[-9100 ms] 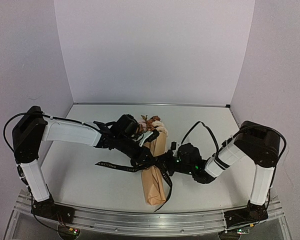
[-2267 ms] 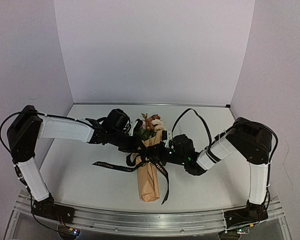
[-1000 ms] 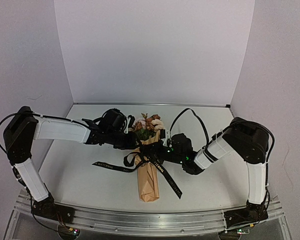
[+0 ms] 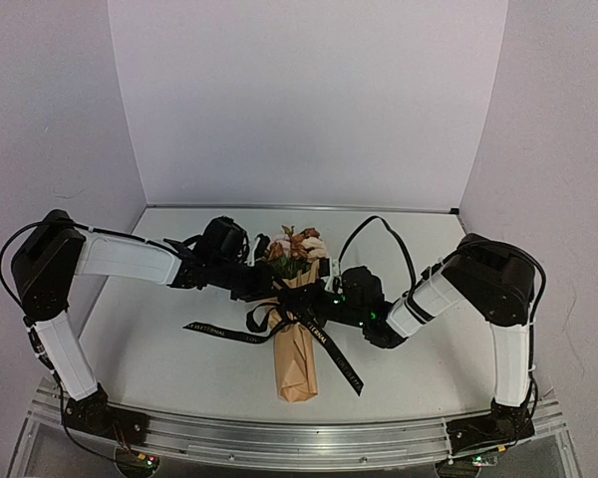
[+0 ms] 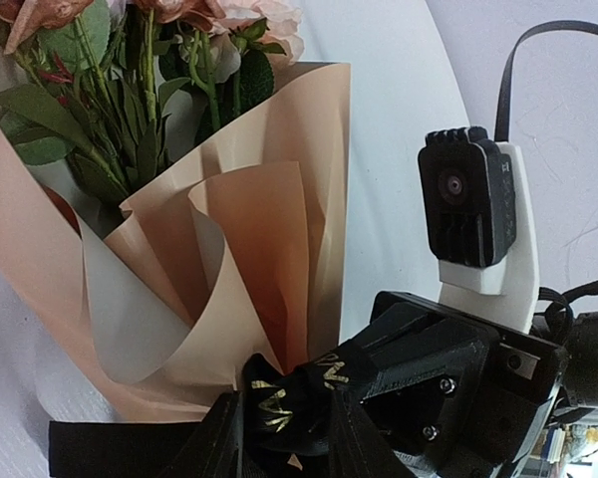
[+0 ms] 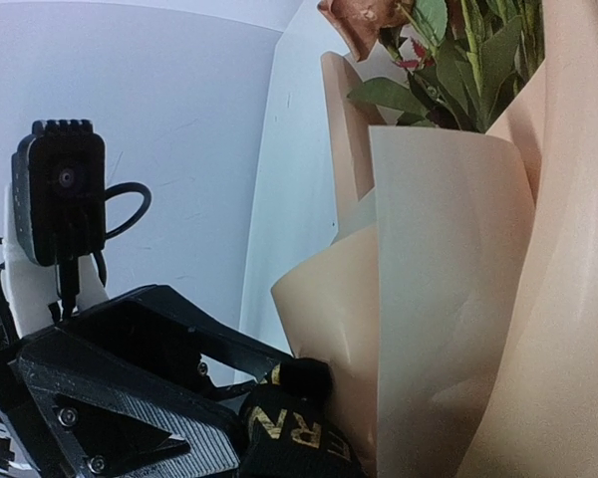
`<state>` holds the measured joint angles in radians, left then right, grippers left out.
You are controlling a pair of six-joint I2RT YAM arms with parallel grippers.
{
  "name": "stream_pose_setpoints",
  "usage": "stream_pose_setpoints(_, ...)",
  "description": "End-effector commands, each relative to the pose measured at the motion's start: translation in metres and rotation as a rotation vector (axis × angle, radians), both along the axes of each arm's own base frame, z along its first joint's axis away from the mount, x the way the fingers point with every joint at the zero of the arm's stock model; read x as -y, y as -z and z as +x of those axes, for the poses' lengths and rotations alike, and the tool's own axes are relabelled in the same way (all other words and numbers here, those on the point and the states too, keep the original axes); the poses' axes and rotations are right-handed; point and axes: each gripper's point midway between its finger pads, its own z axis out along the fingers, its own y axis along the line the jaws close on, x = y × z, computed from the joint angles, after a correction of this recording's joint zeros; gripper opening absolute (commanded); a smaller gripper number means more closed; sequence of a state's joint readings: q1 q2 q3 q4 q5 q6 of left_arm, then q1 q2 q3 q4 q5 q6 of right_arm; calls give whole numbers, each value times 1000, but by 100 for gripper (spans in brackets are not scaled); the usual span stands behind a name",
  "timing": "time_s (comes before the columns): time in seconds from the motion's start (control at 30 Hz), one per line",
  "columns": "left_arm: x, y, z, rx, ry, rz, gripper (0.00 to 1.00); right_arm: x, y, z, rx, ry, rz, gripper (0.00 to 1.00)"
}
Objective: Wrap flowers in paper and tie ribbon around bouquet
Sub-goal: Cross the half-tied ribbon over the folded bouquet.
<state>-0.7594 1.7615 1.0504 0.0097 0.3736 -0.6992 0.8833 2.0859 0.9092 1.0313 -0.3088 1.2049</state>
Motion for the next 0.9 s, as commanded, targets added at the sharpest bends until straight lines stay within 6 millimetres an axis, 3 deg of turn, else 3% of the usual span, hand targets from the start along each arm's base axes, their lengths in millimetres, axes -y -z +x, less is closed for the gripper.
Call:
stream_pose_setpoints(0.0,0,-11,10,-4,-31,-68,34,-7,-15,5,39,-7,44,0)
stream_pose_setpoints(0.17,-8,-10,12,-60,-63,-145,39,-7,-14,5,38,-8,43,0)
stream_pose_setpoints(0.4,-9,-6,12,-87,-67,-148,35,-7,-14,5,38,-7,43,0)
stream_pose_setpoints(0.63,-18,-16,18,-66,-124,-152,41,-7,-15,5,39,-10,44,0)
stream_pose_setpoints(0.87,-31,-2,23,-98,-177,-94,31,-8,-15,5,40,-13,45,0)
